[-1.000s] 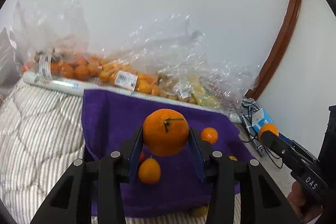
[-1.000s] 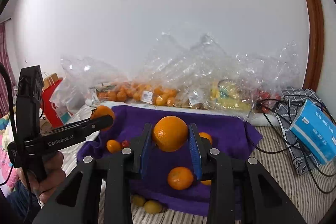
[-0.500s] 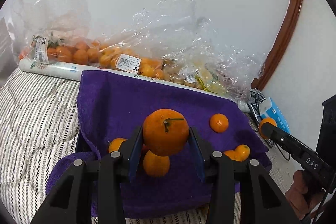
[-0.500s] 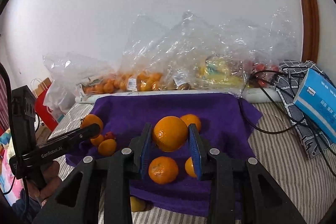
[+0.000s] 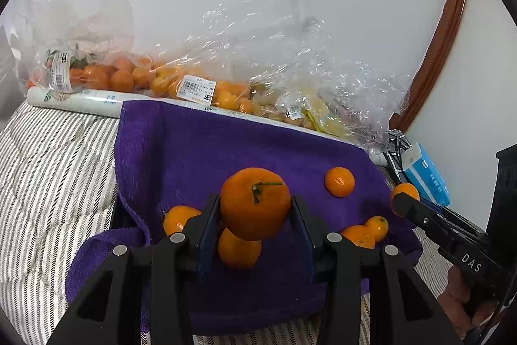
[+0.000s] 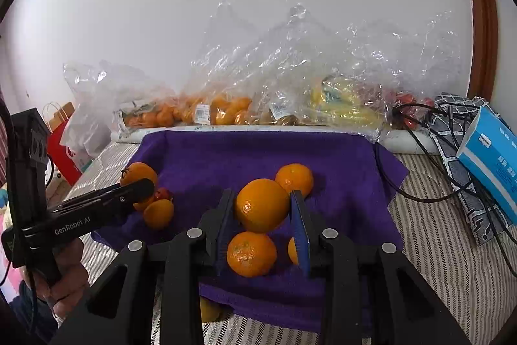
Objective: Organize fruits
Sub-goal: 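Carry the large orange and the tangerine over the purple towel with both tools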
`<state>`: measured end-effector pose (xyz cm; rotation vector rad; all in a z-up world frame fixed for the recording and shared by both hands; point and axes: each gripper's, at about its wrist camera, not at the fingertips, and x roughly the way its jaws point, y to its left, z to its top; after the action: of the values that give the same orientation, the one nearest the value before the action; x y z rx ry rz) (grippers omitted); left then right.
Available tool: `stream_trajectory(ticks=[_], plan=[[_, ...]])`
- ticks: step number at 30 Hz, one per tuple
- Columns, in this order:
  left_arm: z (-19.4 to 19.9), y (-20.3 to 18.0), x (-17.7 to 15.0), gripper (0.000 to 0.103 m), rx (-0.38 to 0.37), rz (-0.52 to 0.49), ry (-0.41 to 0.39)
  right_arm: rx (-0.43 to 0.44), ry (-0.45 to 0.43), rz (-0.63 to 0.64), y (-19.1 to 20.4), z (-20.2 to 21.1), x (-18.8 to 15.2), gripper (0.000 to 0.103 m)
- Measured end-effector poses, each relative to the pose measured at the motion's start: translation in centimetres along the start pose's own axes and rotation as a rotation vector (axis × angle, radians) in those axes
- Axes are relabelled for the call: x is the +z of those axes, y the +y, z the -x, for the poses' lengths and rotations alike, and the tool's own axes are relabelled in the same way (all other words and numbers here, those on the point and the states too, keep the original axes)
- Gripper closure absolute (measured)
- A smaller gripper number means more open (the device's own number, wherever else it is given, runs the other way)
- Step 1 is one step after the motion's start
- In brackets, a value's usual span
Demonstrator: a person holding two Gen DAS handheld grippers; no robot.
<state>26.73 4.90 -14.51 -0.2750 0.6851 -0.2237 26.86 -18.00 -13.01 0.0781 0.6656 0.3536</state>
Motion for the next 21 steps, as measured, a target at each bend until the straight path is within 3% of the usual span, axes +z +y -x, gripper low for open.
stream_trajectory(ticks=[21], plan=[[-0.76,-0.66,-0.44,0.062,0.008,-0.035,0.034,-0.018,0.011,0.04,0.46,-0.36,-0.44,0.069]])
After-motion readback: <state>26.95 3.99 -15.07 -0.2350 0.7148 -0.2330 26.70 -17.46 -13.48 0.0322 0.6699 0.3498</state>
